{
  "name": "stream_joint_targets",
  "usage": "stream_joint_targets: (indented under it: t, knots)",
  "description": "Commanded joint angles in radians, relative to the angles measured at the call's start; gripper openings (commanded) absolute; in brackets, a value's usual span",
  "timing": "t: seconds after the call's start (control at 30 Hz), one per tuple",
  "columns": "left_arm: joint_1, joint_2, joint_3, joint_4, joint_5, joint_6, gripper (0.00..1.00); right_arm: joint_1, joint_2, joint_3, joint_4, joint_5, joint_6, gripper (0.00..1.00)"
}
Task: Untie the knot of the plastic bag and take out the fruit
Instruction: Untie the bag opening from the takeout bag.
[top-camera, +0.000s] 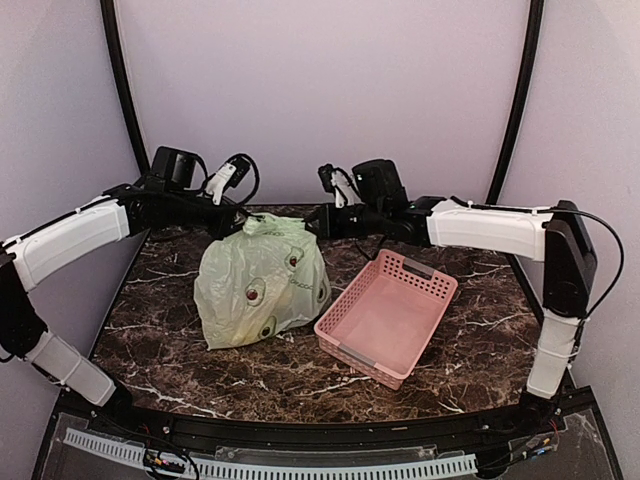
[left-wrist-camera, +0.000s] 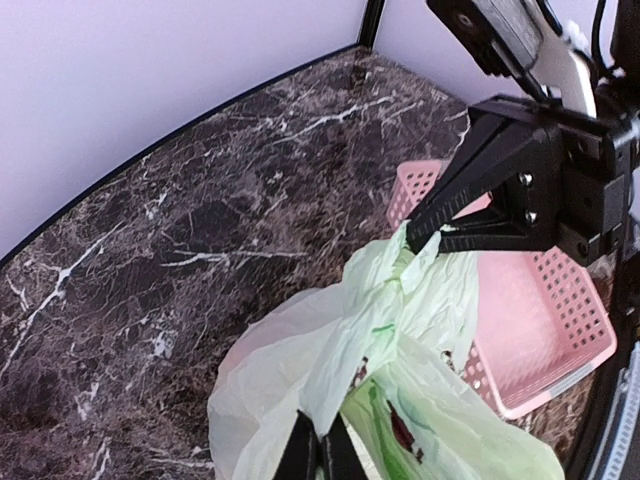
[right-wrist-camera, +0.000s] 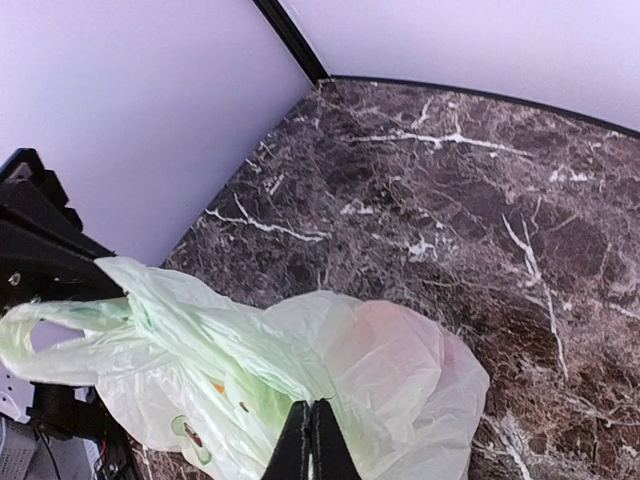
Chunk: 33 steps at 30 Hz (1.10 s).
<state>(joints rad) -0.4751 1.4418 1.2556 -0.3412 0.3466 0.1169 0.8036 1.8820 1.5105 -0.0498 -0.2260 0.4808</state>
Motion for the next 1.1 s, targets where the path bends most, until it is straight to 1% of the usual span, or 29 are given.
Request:
stream_joint_targets:
  t: [0.0,0.1,0.27,0.37,0.5,0.6,0.63,0.73,0.8,0.87,0.9,1.0,1.07]
  knots:
    - [0.1,-0.073,0.039,0.061,0.14,-0.125,0.01,-0.026,-0.086,-0.057,0.097,0.07,-0.003,0.0]
    - [0.124,-0.089,0.057,0.072,0.163,-0.144,0.01,-0.026,-0.127,-0.101,0.136,0.095,-0.015,0.0]
    - [0.184,-0.111,0.028,0.075,0.143,-0.148,0.01,-0.026,-0.188,-0.235,0.235,0.135,-0.018,0.0]
    - [0.208,-0.13,-0.007,0.086,0.151,-0.153,0.01,-0.026,-0.197,-0.27,0.239,0.152,-0.007,0.0]
    - [0.214,-0.145,-0.06,0.105,0.208,-0.137,0.01,-0.026,-0.179,-0.293,0.227,0.149,0.014,0.0]
    - [0.214,-0.162,-0.122,0.138,0.292,-0.124,0.01,-0.026,-0.173,-0.311,0.241,0.107,0.011,0.0]
    - [0.214,-0.166,-0.133,0.15,0.311,-0.097,0.01,-0.026,-0.176,-0.318,0.258,0.092,0.004,0.0]
    - [0.214,-0.174,-0.156,0.157,0.422,-0.067,0.01,-0.026,-0.192,-0.315,0.305,-0.039,-0.064,0.01]
    - [0.214,-0.167,-0.144,0.139,0.464,-0.049,0.01,-0.026,-0.192,-0.284,0.29,-0.124,-0.113,0.15]
    - [0.214,-0.16,-0.134,0.12,0.486,-0.034,0.01,-0.026,-0.185,-0.237,0.259,-0.174,-0.144,0.4]
    - [0.214,-0.158,-0.132,0.11,0.499,-0.028,0.01,-0.026,-0.182,-0.219,0.248,-0.193,-0.155,0.48]
    - [0.213,-0.158,-0.133,0.103,0.522,-0.021,0.01,-0.026,-0.164,-0.172,0.222,-0.216,-0.168,0.67]
    - [0.213,-0.162,-0.135,0.105,0.538,-0.019,0.01,-0.028,-0.143,-0.136,0.203,-0.236,-0.182,0.77]
